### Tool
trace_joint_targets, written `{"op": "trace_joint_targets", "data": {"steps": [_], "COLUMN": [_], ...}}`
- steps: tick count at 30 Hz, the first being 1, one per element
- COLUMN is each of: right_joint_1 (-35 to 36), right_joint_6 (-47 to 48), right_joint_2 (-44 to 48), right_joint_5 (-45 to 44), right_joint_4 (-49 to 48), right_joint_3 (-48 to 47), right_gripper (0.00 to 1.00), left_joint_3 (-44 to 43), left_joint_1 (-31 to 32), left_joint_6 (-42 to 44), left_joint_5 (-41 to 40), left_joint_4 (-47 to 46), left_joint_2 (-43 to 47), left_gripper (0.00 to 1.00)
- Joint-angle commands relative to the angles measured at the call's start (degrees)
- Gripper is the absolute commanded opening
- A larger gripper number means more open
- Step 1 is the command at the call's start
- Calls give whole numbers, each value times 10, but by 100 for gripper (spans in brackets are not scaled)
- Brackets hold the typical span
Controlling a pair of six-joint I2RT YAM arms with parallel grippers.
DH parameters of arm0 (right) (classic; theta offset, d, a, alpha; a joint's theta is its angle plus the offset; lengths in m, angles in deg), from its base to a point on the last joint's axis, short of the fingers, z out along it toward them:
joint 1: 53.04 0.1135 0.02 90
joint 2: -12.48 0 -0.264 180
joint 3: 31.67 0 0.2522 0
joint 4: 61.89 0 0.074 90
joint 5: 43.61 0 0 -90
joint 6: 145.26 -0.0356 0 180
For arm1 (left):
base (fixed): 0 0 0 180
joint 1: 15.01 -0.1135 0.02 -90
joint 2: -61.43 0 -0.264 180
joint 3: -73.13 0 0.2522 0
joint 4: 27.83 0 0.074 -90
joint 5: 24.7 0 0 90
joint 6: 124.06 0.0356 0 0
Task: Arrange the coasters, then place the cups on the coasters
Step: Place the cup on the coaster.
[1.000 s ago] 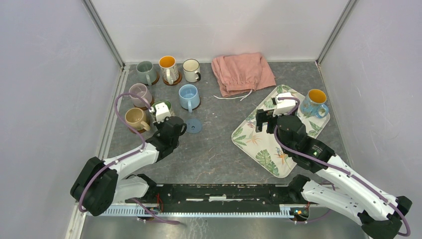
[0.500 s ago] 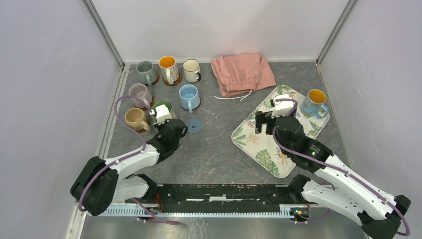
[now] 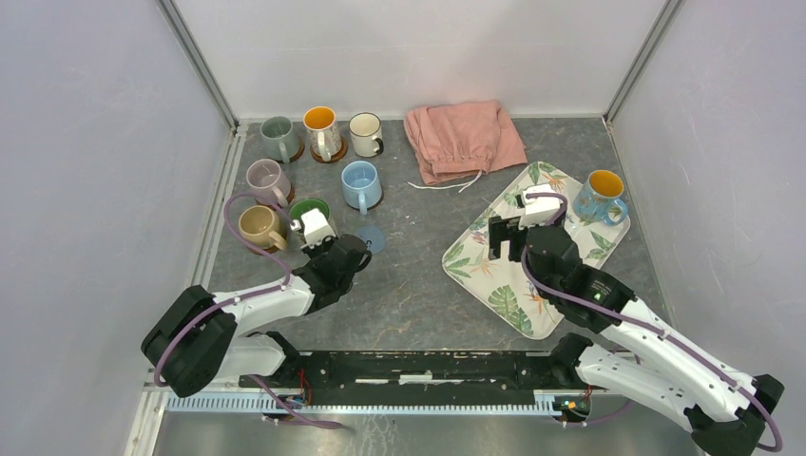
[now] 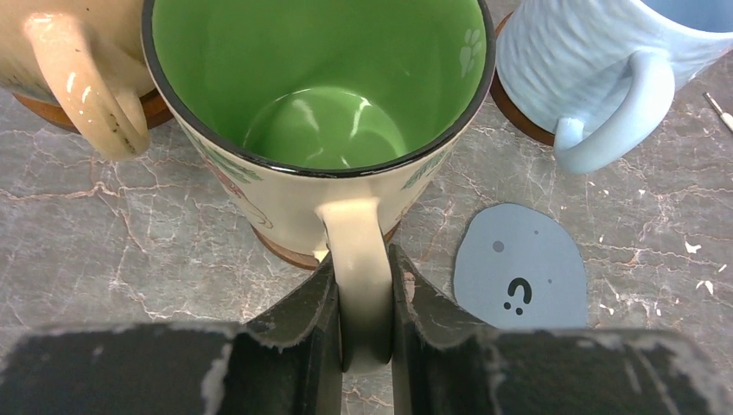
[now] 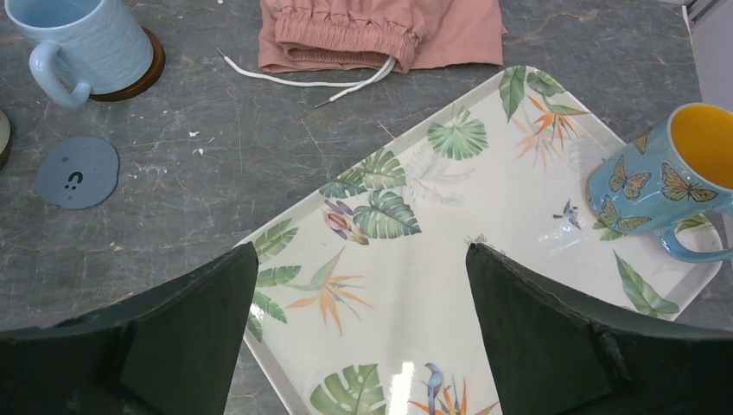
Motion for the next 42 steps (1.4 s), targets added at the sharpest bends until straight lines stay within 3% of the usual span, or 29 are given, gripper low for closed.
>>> {"op": "trace_joint_targets", "data": {"steps": [1, 13, 22, 33, 42], "right_joint_1": [0, 0, 0, 0, 0], "right_joint_6": [-1, 2, 1, -3, 1], "right_joint_2": [16, 34, 38, 45, 47], "right_joint_5": [6, 11, 21, 26, 32], "right_joint_4": [-13, -10, -13, -37, -51], "right_joint_3": [13, 28, 37, 60, 72], "right_gripper": [98, 98, 98, 98, 98], "left_joint_3": [15, 25, 16, 59, 84], "left_joint_1": [5, 8, 45, 56, 55], "left_joint_6": [-84, -75, -26, 122, 226], "left_joint_5": [4, 7, -74, -144, -152], "left_joint_4": [32, 15, -2, -148, -285], "left_joint_2": [-11, -10, 7, 80, 93], "left_gripper": [3, 2, 2, 2, 2]}}
